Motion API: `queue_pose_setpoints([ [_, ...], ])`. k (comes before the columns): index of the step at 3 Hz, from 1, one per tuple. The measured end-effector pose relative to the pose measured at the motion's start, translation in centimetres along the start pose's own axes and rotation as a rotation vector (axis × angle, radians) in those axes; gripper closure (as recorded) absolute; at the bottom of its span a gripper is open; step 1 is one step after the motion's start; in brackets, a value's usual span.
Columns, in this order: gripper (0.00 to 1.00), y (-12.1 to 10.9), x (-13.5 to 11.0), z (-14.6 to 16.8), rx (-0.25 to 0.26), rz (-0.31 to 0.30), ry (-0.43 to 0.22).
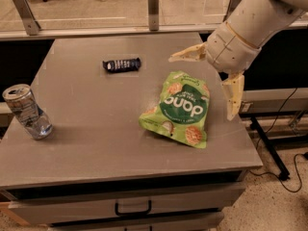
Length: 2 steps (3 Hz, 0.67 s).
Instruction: Move green rice chip bag near rxbar blueberry
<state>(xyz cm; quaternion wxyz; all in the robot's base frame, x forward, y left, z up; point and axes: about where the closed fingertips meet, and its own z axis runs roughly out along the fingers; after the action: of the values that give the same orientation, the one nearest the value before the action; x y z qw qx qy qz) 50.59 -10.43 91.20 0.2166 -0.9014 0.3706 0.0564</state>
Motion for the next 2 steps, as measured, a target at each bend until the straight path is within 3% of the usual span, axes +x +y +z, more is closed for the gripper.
queue_pose_setpoints([
  [1,0.0,0.6,-0.3,1.3,0.017,-0.176,-0.005],
  [2,0.0,1.6,-0.2,3.1,-0.003,-0.295,0.064],
])
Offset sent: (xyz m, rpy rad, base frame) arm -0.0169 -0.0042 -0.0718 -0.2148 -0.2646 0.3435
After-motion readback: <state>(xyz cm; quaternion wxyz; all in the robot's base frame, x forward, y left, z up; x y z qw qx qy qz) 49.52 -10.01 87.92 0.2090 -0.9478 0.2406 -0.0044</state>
